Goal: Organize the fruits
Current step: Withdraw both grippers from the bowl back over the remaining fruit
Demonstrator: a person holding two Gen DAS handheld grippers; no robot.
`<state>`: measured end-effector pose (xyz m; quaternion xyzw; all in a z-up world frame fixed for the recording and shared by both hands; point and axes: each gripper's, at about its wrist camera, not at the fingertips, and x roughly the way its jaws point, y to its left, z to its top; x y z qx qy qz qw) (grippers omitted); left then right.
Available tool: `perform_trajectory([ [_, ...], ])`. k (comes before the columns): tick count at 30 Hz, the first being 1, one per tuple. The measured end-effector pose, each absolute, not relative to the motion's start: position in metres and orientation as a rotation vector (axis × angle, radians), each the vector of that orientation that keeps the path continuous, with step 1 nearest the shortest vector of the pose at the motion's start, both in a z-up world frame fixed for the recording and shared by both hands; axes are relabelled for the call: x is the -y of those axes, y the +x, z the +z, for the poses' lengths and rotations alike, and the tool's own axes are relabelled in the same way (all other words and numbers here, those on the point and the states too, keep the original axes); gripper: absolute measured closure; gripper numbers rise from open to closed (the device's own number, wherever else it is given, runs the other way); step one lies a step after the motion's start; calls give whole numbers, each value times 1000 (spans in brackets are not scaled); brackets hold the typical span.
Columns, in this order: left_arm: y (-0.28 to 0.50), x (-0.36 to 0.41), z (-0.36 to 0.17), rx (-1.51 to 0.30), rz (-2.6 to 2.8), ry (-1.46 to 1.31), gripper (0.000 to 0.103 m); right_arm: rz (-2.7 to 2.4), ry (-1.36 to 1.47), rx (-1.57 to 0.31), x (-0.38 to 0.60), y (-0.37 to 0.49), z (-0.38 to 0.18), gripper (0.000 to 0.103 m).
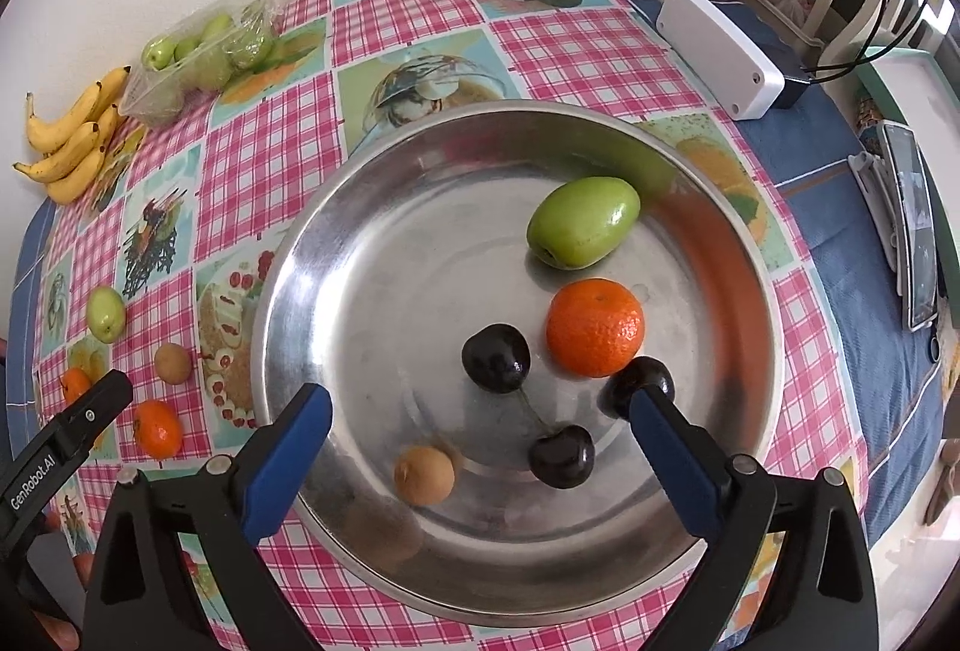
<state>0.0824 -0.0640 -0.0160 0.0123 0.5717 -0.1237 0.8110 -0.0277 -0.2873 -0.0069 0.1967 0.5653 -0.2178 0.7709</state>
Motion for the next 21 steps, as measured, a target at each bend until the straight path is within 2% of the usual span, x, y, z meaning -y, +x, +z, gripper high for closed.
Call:
perform_trajectory([
  [13, 83, 56, -4, -1174, -295, 98, 0, -473, 390, -1190, 276, -24, 0, 3],
  [21, 92, 29, -1, -1173, -256, 50, 0, -455, 358, -1192, 260, -14, 2, 3],
])
